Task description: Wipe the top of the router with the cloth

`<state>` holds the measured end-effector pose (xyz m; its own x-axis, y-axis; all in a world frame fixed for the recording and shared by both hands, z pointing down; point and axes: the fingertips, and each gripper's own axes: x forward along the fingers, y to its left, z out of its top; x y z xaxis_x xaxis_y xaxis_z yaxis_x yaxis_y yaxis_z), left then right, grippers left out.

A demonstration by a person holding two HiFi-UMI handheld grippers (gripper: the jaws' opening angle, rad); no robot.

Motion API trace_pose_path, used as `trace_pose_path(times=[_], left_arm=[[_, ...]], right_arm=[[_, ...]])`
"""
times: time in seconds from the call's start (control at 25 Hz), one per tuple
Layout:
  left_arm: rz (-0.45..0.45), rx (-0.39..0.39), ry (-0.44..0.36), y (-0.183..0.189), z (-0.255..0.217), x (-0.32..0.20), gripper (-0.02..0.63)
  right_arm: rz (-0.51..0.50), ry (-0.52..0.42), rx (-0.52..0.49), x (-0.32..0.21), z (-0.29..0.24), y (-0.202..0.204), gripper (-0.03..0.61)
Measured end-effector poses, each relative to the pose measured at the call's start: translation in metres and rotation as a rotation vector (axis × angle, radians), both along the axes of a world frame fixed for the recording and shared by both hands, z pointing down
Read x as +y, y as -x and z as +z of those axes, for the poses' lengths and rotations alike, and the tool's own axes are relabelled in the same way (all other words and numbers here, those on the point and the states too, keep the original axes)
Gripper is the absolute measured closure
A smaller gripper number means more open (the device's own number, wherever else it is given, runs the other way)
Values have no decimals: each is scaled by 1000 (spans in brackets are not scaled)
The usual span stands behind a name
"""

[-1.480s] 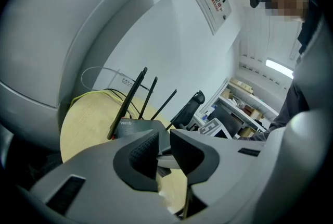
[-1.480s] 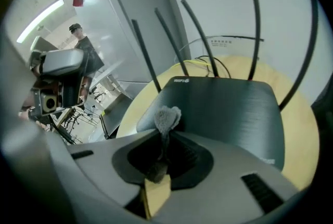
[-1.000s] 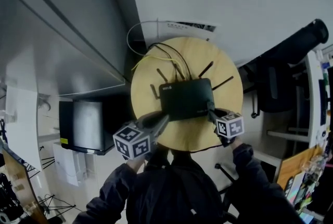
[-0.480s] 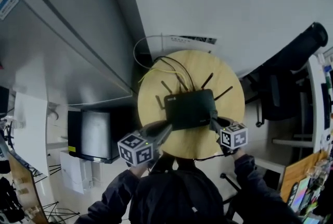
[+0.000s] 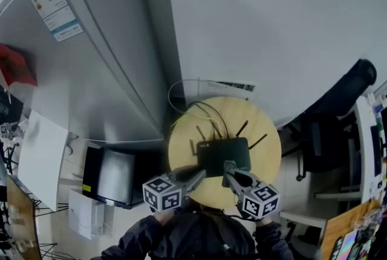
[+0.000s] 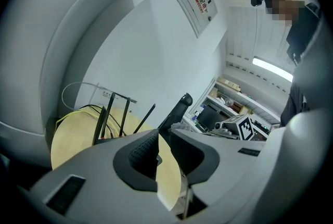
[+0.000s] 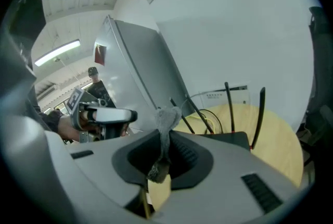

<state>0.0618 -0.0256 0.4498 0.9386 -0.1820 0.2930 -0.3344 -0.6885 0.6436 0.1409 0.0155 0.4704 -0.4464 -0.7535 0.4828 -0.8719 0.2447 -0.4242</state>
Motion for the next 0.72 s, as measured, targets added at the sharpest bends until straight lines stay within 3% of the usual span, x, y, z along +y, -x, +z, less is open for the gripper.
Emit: trace_pose_path(times=[0.28, 0.48, 0.72], left_arm=[[3, 16, -17, -3, -11, -1, 546], [27, 23, -15, -11, -11, 2, 548], [36, 30, -13, -16, -12, 3, 548]], right_arm=[[-43, -39, 12, 4, -18, 12, 508], [-57, -51, 75, 0, -22, 11, 512], [-73, -53, 62, -2, -24, 18, 512]])
